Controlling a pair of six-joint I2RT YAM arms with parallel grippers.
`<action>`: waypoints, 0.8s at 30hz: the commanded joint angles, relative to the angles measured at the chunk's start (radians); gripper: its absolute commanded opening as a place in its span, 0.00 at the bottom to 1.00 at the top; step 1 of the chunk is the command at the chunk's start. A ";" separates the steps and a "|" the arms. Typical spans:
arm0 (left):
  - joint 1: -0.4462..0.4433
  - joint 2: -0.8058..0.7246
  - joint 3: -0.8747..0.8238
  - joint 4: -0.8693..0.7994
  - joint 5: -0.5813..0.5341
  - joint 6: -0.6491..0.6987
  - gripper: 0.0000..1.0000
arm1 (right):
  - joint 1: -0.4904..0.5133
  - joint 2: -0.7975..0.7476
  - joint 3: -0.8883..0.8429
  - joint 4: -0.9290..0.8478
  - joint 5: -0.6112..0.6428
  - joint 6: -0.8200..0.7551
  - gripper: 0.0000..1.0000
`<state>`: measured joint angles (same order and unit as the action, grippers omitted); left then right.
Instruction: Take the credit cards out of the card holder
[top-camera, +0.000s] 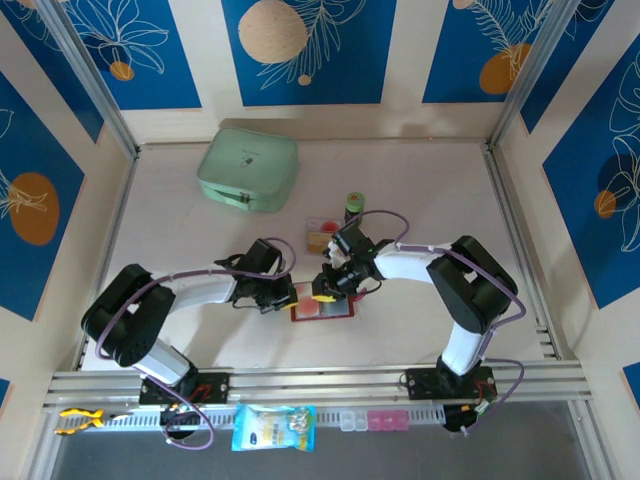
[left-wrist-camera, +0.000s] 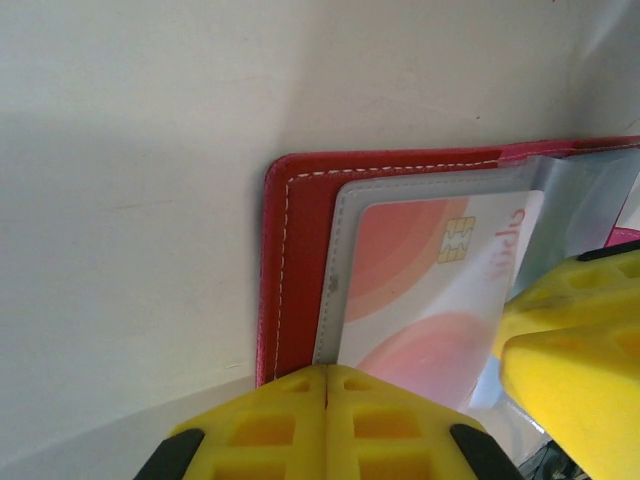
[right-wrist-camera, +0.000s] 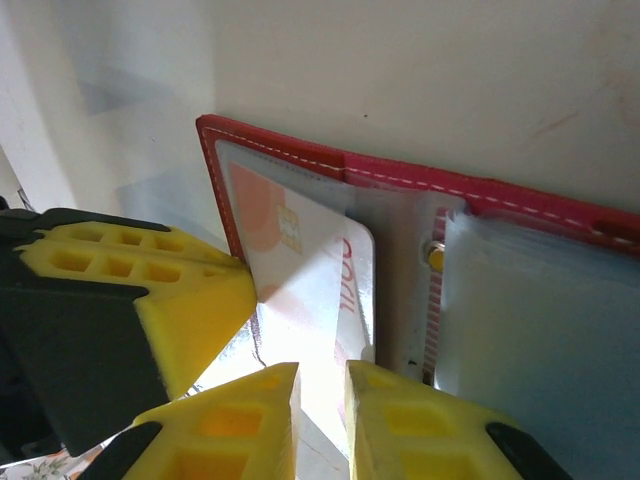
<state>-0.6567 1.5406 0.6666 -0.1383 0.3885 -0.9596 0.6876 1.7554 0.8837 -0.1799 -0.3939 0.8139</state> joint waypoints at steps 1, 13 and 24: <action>0.008 0.013 0.007 -0.024 0.000 0.022 0.05 | 0.008 0.018 0.025 0.000 -0.028 0.009 0.21; 0.008 0.028 0.010 -0.040 -0.002 0.023 0.05 | -0.002 -0.069 -0.013 -0.030 0.041 0.002 0.21; 0.008 0.032 0.009 -0.044 -0.002 0.023 0.05 | -0.009 -0.048 -0.037 -0.018 0.041 -0.009 0.19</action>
<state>-0.6563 1.5478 0.6701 -0.1387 0.3920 -0.9592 0.6823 1.6981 0.8627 -0.1913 -0.3473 0.8131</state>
